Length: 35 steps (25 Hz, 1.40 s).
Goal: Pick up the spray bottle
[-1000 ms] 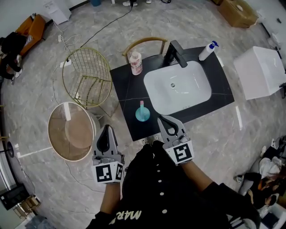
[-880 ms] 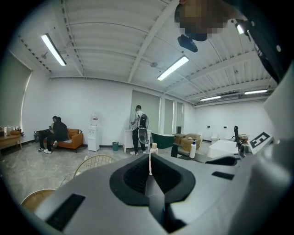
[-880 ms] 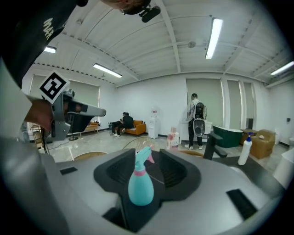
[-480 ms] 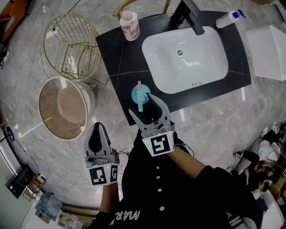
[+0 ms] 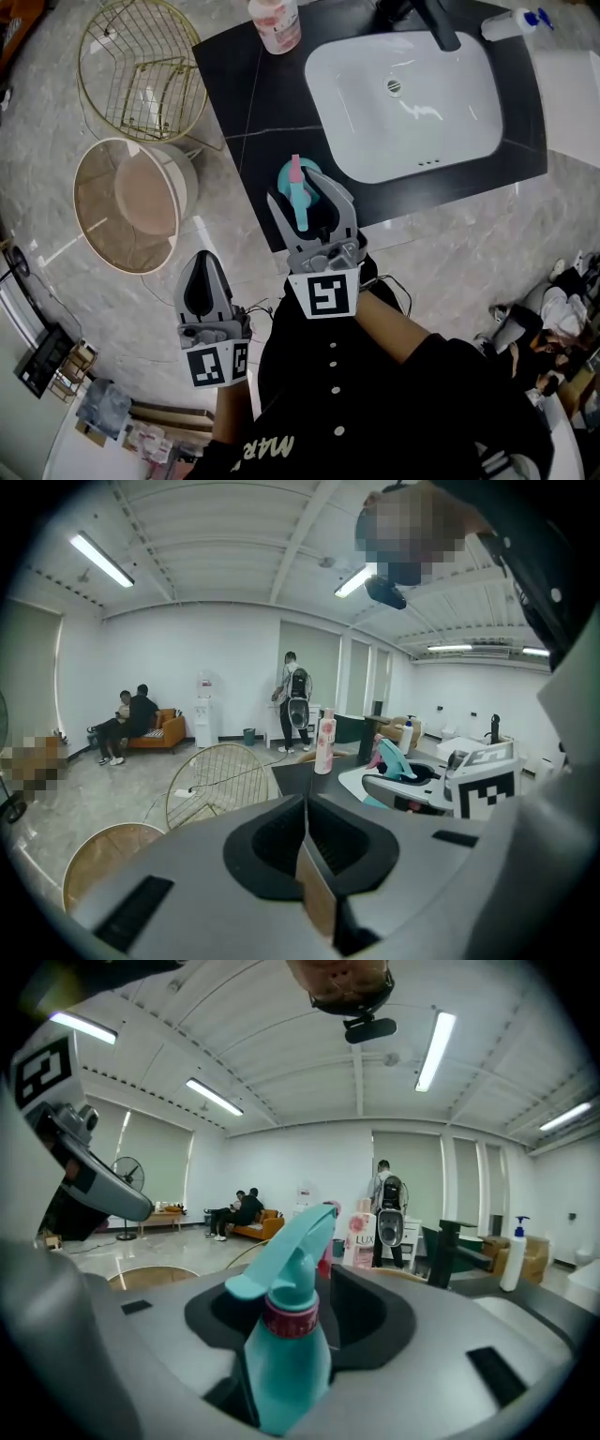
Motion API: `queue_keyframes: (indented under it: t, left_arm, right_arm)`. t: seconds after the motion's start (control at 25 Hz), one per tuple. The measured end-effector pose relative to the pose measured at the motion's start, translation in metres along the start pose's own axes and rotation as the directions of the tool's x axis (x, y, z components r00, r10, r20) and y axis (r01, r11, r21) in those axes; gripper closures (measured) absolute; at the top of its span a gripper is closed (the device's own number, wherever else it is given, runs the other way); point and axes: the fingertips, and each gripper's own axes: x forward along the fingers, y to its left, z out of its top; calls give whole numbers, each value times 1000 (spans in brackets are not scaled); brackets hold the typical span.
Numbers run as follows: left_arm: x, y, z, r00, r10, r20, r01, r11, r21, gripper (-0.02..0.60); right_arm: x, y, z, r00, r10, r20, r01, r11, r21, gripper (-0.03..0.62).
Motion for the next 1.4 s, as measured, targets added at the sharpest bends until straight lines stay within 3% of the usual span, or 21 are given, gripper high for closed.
queue_keyframes:
  t: [0.24,0.32,0.64,0.88,1.04,1.24,1.4]
  left_arm:
    - [3,-1,-1,1000,4,3,-4,1000,0,561]
    - [4,-3,0,1000,5,7,-5,1000,-3,561]
    - [2,-11,21,998,1,59,-2,1000,15,561]
    - [3,-18,73,988,-9,153,2,999,43,561]
    - [-4,-26,114,974,-35,224,19,997,71,561]
    - [-4,-36,150,958,-64,278,39,995,95,561]
    - [-3,-39,181,933,-78,351,45,994,102,561]
  right_arm:
    - [-8,-12,-1,998,52,45,-52,999,15,413]
    - [-6,-12,-2,997,57,44,-57,998,5,449]
    - [-12,-22,16,989,138,54,-137,990,-26,461]
    - [-25,-51,79,976,195,102,-193,981,-28,461]
    - [-42,-75,144,962,161,219,-173,984,36,461]
    - [-63,-106,196,954,144,263,-154,988,18,461]
    - [-77,-131,228,946,134,296,-145,989,16,461]
